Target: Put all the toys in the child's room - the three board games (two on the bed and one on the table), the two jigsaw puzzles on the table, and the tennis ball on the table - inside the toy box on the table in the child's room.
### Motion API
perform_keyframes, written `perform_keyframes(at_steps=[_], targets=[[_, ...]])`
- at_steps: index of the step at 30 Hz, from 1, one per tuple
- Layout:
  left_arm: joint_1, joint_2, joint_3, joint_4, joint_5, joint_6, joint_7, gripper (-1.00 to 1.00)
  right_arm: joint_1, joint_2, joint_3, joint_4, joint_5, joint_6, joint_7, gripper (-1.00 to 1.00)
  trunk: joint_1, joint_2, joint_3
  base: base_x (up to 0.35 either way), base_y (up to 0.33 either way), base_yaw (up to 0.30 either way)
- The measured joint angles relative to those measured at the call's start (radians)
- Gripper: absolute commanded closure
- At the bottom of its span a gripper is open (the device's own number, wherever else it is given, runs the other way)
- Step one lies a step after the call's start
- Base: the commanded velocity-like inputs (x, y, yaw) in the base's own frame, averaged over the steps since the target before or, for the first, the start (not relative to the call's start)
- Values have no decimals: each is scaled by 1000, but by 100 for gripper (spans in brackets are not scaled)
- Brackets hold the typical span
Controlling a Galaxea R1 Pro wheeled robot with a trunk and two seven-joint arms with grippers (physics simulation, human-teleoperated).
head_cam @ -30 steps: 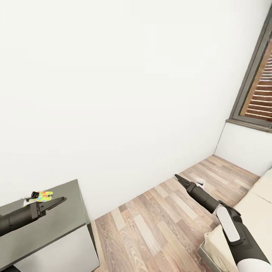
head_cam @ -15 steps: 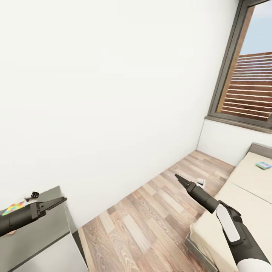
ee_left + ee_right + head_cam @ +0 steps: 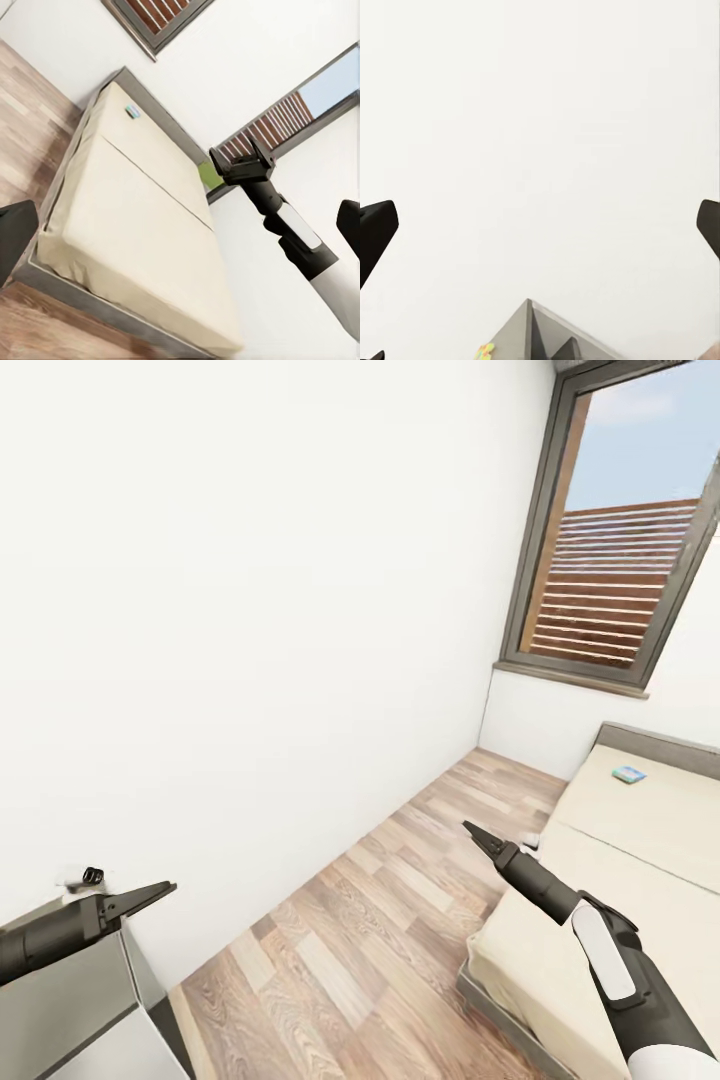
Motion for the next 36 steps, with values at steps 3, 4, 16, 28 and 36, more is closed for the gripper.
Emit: perform_keyframes(at_steps=[3, 4, 16, 28, 36], targets=[[0, 0, 0, 0, 0, 0, 0, -100, 0, 0, 0, 0, 0, 0, 0, -100, 0, 0, 0, 0, 0, -276], [0, 0, -1, 0, 0, 0, 0, -100, 0, 0, 1, 0, 0, 0, 0, -100, 0, 0, 0, 0, 0, -276], [0, -1, -1, 2, 0, 0, 0, -100, 0, -5, 0, 6, 1, -1, 1, -100, 0, 0, 0, 0, 0, -276], [0, -2, -7, 15, -2, -19, 0, -100, 0, 6, 10, 62, 8, -8, -4, -100, 0, 0, 0, 0, 0, -276], [2, -25, -7, 19, -3, -23, 0, -100, 3, -4, 12, 70, 1, 4, 3, -100, 0, 0, 0, 0, 0, -276]])
